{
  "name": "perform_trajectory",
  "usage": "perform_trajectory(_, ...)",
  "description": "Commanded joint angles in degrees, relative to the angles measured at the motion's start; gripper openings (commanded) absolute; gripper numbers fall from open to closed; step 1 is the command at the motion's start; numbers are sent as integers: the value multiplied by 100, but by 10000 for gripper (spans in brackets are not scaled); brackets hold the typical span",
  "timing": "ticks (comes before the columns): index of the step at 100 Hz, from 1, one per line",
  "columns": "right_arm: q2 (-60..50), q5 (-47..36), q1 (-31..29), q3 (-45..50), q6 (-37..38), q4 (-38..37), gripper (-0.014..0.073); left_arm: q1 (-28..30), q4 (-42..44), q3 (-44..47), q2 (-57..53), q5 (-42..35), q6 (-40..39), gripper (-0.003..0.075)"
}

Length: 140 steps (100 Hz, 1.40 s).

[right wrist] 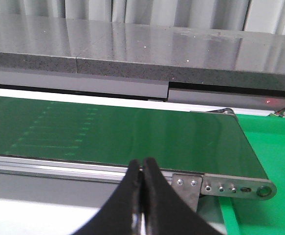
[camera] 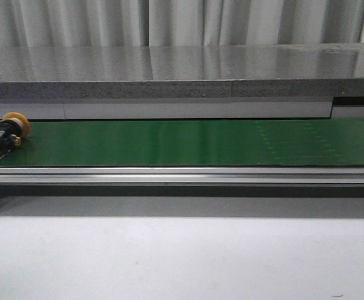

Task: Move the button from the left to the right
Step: 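Open the left gripper and withdraw it from the button, then let the belt carry the button toward the right gripper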

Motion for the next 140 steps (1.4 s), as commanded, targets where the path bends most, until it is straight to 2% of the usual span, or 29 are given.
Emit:
perform_trajectory(1,-102,-431,10,5,-5,-10,-68,-180,-108,390,-686,-631,5,632)
perform_trajectory(20,-102,-431,10,5,-5,-10,-68,-244,-108,1456,-2242,-896,-6,631)
perform_trajectory(33,-102,-431,10,5,-5,-10,-68,-232,-108,1811,-3115,-1033,-17,631)
perform_trajectory(54,-102,-431,10,5,-5,-10,-68,-232,-65,2124,-3755,-1008,-17,582)
perform_trajectory(84,-102,-431,10,5,-5,-10,-68,-232,-65,2193,-3764,-1009,-17,381)
perform_trajectory(117,-102,-431,10,5,-5,-10,-68,-232,-65,2193,-3764,-1009,-17,4)
perform_trajectory(140,-102,-431,10,5,-5,-10,-68,-232,-65,2193,-3764,-1009,-17,5)
